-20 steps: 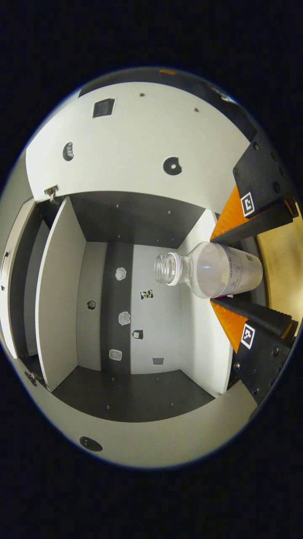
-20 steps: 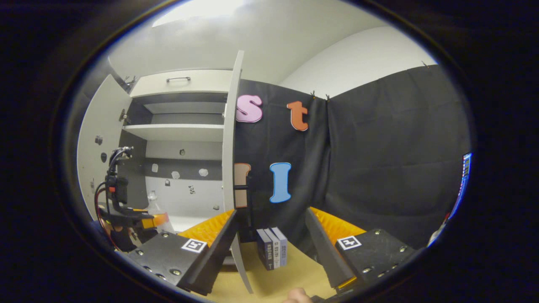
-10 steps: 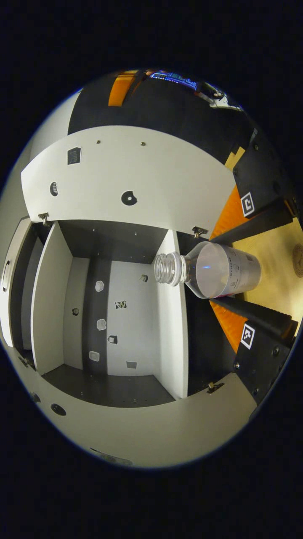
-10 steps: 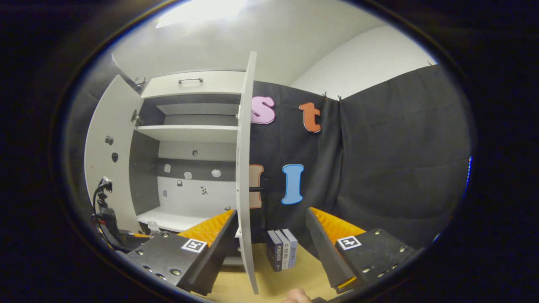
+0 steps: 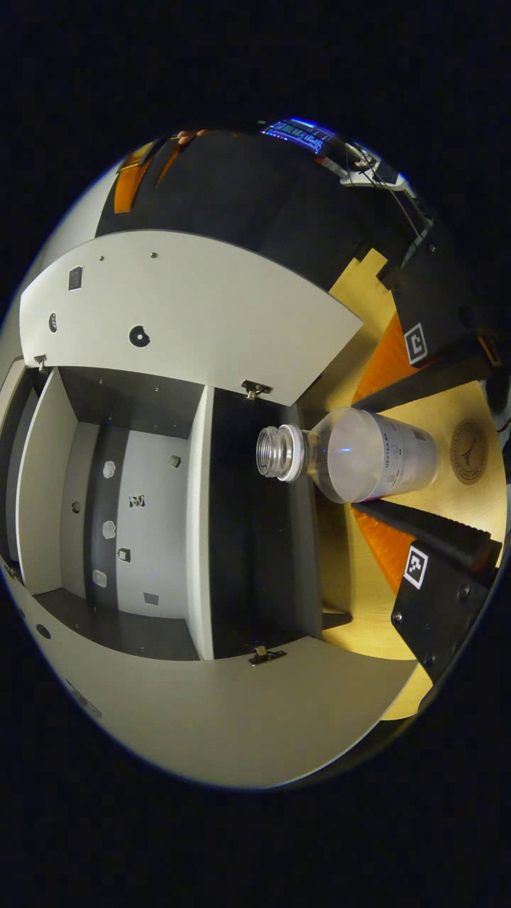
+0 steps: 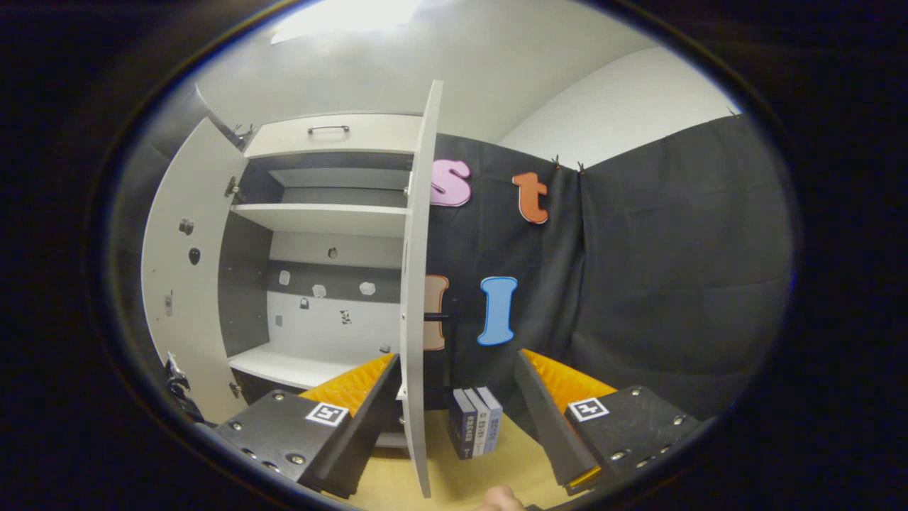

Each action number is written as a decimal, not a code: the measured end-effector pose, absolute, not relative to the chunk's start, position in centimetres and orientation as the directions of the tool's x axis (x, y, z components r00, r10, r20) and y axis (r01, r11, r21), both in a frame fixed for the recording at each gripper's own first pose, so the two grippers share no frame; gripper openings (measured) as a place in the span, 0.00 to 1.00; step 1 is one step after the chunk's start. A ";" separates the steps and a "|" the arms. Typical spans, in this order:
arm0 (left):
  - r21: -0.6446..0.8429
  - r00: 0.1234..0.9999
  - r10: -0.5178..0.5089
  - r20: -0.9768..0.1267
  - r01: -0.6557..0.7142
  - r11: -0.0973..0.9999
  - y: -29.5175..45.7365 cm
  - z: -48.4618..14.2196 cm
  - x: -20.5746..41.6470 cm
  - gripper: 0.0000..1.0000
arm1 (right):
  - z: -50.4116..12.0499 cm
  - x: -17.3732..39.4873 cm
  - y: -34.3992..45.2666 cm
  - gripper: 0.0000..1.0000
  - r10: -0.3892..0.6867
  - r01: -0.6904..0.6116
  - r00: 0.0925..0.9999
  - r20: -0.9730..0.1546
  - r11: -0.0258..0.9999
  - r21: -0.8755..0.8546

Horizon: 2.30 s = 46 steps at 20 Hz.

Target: Grasp the bottle in the cabinet with the left hand and place it on the coaster, then close the right door with the right hand and the left door with the left hand.

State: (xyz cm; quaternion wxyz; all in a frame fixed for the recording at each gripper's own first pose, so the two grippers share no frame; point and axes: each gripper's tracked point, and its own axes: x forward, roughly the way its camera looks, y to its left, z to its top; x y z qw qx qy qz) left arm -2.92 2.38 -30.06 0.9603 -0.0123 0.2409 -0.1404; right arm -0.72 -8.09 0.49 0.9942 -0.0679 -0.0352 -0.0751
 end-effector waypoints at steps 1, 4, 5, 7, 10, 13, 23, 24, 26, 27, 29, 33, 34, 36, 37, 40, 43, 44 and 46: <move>-0.096 0.845 -0.290 -0.450 0.277 0.956 2.1 -30.4 -3.3 0.78 | 0.5 -0.7 -8.1 0.93 -0.144 0.154 0.986 0.082 0.980 -0.130; -0.079 0.841 -0.293 -0.454 0.289 0.954 2.1 -32.2 -4.2 0.78 | 0.4 -0.4 -8.1 0.93 -0.142 0.151 0.987 0.079 0.981 -0.123; -0.072 0.834 -0.284 -0.473 0.285 0.956 2.2 -33.1 -4.5 0.77 | 0.2 -0.4 -8.2 0.93 -0.144 0.152 0.987 0.072 0.981 -0.120; -0.078 0.822 -0.284 -0.494 0.283 0.956 2.2 -34.4 -5.1 0.78 | 0.0 -0.3 -8.4 0.97 -0.147 0.155 0.987 0.068 0.981 -0.118; -0.125 0.806 -0.318 -0.499 0.296 0.947 1.6 -35.9 -6.1 0.78 | -0.1 -0.2 -8.6 0.97 -0.149 0.156 0.987 0.064 0.980 -0.126; -0.172 0.786 -0.382 -0.486 0.342 0.924 0.4 -37.3 -7.6 0.79 | -0.2 -0.1 -8.5 0.93 -0.140 0.146 0.989 0.053 0.981 -0.127; -0.136 0.786 -0.310 -0.536 0.282 0.950 2.6 -40.9 -9.0 0.80 | -0.6 -0.1 -8.3 0.94 -0.122 0.126 0.992 0.041 0.984 -0.123; -0.139 0.788 -0.305 -0.535 0.274 0.951 2.7 -41.1 -8.9 0.80 | -0.6 -0.1 -8.2 0.97 -0.123 0.127 0.992 0.042 0.984 -0.125; -0.146 0.785 -0.299 -0.542 0.263 0.954 2.9 -41.6 -8.9 0.80 | -0.6 0.1 -8.0 0.93 -0.119 0.123 0.992 0.040 0.984 -0.127; -0.143 0.784 -0.295 -0.546 0.260 0.955 3.0 -41.8 -8.9 0.80 | -0.6 0.2 -7.9 0.93 -0.116 0.120 0.992 0.039 0.984 -0.129; -0.144 0.790 -0.295 -0.537 0.259 0.955 3.0 -41.7 -8.6 0.80 | -0.7 0.5 -7.9 0.94 -0.111 0.116 0.993 0.039 0.984 -0.134; -0.153 0.773 -0.296 -0.562 0.254 0.955 3.0 -42.3 -8.9 0.80 | -1.0 0.9 -7.6 0.94 -0.101 0.104 0.994 0.032 0.985 -0.135; -0.152 0.764 -0.298 -0.573 0.258 0.954 3.0 -42.5 -9.2 0.80 | -1.1 0.9 -7.4 0.94 -0.098 0.101 0.995 0.033 0.986 -0.133; -0.144 0.750 -0.297 -0.591 0.264 0.954 2.9 -42.5 -9.5 0.80 | -1.2 1.1 -7.3 0.94 -0.093 0.096 0.995 0.033 0.987 -0.131; -0.136 0.742 -0.290 -0.605 0.263 0.955 2.9 -42.6 -9.8 0.80 | -1.3 1.1 -7.2 0.94 -0.091 0.094 0.995 0.031 0.987 -0.131; -0.114 0.725 -0.285 -0.627 0.276 0.954 2.8 -42.5 -10.6 0.80 | -1.5 1.4 -6.8 0.94 -0.079 0.081 0.997 0.026 0.989 -0.127; -0.097 0.711 -0.276 -0.647 0.281 0.955 2.9 -42.4 -11.2 0.80 | -1.8 1.5 -6.5 0.94 -0.066 0.068 0.998 0.018 0.991 -0.119; -0.091 0.711 -0.271 -0.649 0.281 0.955 2.9 -42.2 -11.4 0.80 | -1.9 1.5 -6.5 0.94 -0.064 0.065 0.998 0.017 0.991 -0.117; -0.092 0.713 -0.277 -0.644 0.286 0.954 2.6 -41.6 -11.4 0.81 | -2.1 1.5 -6.5 0.94 -0.060 0.061 0.998 0.017 0.992 -0.108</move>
